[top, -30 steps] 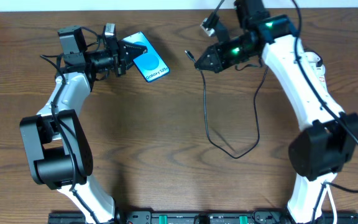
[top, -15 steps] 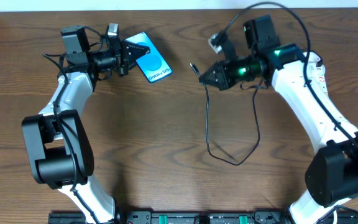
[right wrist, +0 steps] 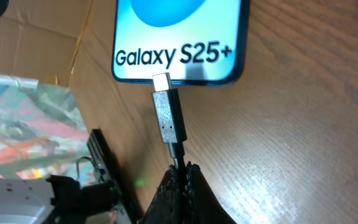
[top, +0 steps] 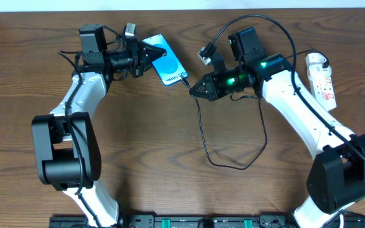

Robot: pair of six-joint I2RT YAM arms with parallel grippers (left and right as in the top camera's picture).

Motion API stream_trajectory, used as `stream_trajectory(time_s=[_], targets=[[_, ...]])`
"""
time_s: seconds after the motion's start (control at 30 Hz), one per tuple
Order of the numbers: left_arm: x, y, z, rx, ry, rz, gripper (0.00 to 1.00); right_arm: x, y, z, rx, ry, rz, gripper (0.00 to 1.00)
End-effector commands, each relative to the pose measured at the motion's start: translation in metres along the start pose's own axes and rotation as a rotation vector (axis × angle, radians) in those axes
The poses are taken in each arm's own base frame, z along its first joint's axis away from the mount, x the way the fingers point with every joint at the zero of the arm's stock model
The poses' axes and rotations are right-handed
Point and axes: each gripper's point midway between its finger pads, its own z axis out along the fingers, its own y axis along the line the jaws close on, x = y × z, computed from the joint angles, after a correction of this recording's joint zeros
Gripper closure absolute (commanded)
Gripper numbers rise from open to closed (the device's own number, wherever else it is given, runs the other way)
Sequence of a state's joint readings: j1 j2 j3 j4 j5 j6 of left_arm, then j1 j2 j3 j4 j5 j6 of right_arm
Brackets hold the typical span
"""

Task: Plug charger to phone and switch on socket
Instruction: 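Carry the cable plug left to the phone's bottom port, then push the plug into the phone's port with the right gripper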

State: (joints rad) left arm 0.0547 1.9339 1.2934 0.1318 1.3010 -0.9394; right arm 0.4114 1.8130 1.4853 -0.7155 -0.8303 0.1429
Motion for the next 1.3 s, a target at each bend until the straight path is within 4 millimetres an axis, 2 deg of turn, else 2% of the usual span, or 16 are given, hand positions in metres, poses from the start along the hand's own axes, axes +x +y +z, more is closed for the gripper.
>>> stream_trajectory(time_s=[0.0,0.4,0.97,1.27], targets=[[-0.002,-0.014,-0.003,0.014,-0.017,0.052,0.93,-0.001,0.011,-0.006,-0.019,-0.012,0.062,0.99],[-0.01,-0.02,-0.004,0.023,-0.05,0.027,0.92,0.002,0.015,-0.002,-0.022,0.002,0.066,0.99],[-0.009,-0.021,-0.002,0.024,-0.043,0.009,0.92,0.002,0.016,0.0,-0.021,0.002,0.058,0.99],[0.001,-0.024,0.005,0.036,-0.001,0.013,0.93,-0.001,0.005,-0.001,0.038,-0.014,0.074,0.99]])
